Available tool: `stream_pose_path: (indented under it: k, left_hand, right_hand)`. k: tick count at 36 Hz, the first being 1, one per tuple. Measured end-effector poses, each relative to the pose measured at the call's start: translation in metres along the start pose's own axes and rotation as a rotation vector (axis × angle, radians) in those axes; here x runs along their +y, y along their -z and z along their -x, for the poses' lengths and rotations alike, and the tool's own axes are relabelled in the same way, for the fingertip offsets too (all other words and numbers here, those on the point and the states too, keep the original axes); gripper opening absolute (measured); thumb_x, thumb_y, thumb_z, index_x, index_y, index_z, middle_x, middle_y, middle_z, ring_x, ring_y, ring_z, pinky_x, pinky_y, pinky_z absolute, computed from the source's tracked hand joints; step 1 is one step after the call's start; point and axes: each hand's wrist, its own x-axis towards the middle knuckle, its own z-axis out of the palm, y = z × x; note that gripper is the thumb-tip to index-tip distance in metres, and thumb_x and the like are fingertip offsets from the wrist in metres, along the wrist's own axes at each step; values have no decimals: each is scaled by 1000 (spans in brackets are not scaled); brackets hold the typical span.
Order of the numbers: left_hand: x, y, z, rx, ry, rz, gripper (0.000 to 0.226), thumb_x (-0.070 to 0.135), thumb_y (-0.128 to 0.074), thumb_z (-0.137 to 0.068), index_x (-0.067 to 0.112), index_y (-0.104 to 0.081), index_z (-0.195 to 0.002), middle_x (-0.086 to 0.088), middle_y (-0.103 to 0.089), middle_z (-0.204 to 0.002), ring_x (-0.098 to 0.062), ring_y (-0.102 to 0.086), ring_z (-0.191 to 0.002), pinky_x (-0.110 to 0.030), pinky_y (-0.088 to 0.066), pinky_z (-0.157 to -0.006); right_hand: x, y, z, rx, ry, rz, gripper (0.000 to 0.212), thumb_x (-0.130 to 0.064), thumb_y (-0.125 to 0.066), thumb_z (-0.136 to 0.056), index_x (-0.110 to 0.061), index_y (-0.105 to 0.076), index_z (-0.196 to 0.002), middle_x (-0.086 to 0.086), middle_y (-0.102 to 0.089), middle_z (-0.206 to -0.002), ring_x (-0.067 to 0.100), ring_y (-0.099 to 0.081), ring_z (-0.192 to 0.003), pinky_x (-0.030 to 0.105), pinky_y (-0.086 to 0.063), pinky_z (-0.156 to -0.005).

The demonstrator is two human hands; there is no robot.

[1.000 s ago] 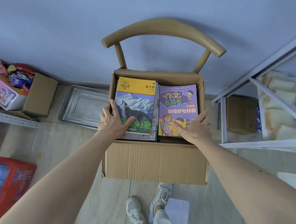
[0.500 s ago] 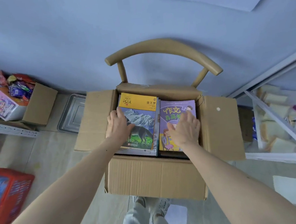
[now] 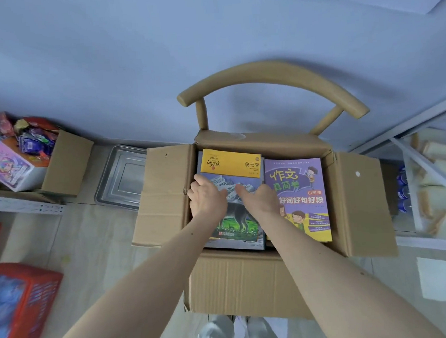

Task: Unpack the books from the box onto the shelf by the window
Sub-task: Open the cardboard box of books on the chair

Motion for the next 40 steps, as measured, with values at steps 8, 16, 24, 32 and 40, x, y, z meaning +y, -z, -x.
stream_pose_path:
  k: [8,16,24,32,40]
  left_hand:
    - [8,0,-7,-8,119,36,64,41,-62,-93,-1,-34,-133,-21,-40,-141,-35,-32,-134,-39,-34,-103]
    - [10,-3,-14,-92,263,178,79,56,-65,-84,1,-41,-137,-21,-40,-139,-35,-37,-129,-40,-40,-100]
    - [6,10,-2,-200,146,531,41,43,-59,-94,14,-38,-113,-9,-49,-106,-19,-49,-82,-31,-41,-67]
    - [15,64,30,-187,119,744,50,41,-62,-92,4,-39,-117,-14,-56,-118,-27,-59,-101,-50,-51,-95]
    - [-1,137,90,-111,149,1046,43,30,-56,-98,-4,-55,-124,-25,-66,-119,-39,-67,-106,-55,-53,-91]
  right_hand:
    - [-1,9,-8,-106,-189,-249,68,-56,-70,-79,-3,-53,-117,12,-56,-117,33,-56,-109,45,-47,-93]
    - [14,13,-9,-87,-234,-357,95,-61,-69,-79,-7,-32,-149,11,-39,-152,34,-42,-134,41,-38,-90]
    - [13,35,4,-150,-207,-511,57,-51,-77,-77,-21,-46,-114,3,-47,-118,27,-48,-107,39,-37,-85]
    - [-17,65,35,-236,5,-491,29,-56,-75,-77,-40,-63,-98,-11,-54,-115,20,-49,-110,40,-39,-90]
    - [-76,84,96,-364,384,-408,60,-59,-67,-83,-37,-48,-136,-9,-52,-137,12,-48,-118,33,-37,-91]
